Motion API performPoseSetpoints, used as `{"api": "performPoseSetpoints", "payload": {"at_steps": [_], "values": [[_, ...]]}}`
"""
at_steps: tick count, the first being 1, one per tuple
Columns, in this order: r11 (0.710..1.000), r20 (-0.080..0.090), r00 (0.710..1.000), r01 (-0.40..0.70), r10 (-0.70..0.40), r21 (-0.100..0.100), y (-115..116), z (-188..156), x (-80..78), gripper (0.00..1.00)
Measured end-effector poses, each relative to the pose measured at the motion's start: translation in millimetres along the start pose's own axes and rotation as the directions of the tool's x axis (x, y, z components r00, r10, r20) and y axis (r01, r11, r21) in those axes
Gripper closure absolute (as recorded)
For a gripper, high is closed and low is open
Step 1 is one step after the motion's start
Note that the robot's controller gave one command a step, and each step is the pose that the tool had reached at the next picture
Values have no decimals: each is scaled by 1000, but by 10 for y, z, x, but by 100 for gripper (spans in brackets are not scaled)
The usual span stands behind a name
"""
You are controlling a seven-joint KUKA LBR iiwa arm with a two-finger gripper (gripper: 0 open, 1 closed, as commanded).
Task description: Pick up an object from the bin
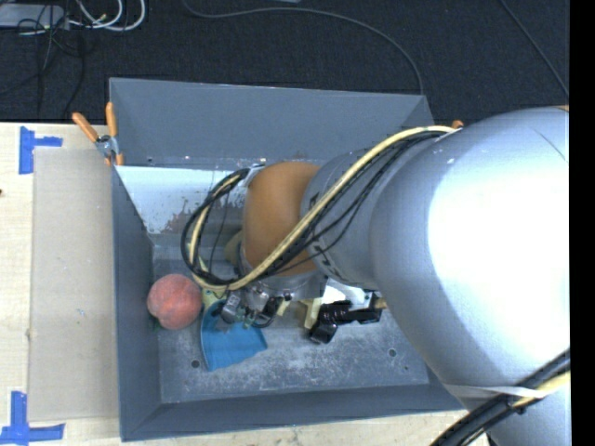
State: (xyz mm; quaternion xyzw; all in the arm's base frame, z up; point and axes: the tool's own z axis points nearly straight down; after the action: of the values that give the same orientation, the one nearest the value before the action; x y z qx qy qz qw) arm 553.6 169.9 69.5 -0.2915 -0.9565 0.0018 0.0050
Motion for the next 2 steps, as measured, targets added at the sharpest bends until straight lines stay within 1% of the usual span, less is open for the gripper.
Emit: {"api": "performPoseSetpoints", "payload": {"at_steps": [1, 2], "values": [[1000, 0, 1000, 0, 0, 0, -3, -12, 2, 100], [1000, -6, 1000, 0, 0, 7, -24, -149, 17, 100]]}}
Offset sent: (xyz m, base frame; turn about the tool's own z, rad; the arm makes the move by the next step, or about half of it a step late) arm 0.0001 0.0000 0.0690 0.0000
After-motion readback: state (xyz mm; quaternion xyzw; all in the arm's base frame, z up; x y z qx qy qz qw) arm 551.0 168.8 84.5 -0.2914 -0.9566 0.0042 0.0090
